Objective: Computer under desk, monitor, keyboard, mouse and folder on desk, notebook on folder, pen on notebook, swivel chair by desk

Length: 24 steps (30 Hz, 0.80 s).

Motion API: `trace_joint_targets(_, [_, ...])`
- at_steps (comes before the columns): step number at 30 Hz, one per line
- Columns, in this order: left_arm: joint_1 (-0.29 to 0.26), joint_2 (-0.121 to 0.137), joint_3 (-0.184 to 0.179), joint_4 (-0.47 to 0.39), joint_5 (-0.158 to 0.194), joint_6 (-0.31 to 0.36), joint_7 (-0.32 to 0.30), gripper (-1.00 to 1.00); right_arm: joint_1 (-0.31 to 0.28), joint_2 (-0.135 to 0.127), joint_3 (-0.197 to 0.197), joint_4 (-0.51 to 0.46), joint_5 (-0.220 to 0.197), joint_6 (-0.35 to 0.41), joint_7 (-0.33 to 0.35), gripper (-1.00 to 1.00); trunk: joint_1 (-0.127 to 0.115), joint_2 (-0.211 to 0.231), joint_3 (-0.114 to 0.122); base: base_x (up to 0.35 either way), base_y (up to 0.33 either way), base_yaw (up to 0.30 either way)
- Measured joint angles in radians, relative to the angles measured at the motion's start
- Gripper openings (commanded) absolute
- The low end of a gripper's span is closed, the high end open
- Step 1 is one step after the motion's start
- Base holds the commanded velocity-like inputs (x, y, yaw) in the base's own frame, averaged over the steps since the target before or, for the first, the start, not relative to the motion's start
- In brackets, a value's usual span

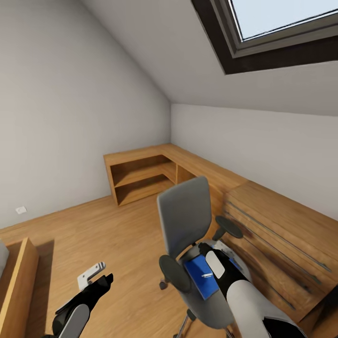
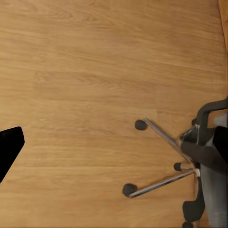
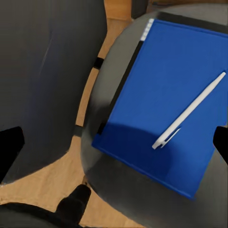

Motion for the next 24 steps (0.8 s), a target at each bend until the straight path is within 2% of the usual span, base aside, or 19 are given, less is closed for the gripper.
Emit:
trace_joint_targets(5, [0.000,0.000,0.000,0.000,0.000,0.000,0.000,1.00,0.000,0.000,-0.001,0.000,-0.001,-0.001,0.000,1.00,0.000,0.000,0.000,0.239,0.000,0.000])
trace_joint_targets(14, [0.000,-0.001,0.003,-0.008,0.000,0.000,0.004,1.00,0.000,0.000,-0.004,0.000,-0.002,0.000,-0.023,1.00,0.001,0.000,0.000,0.032,0.000,0.000])
trace_joint_targets(24, [0.000,-0.002,0.020,-0.012,0.000,-0.001,0.007,1.00,0.000,0.000,-0.004,0.001,-0.009,0.000,-0.197,1.00,0.001,0.000,0.000,0.001,0.000,0.000])
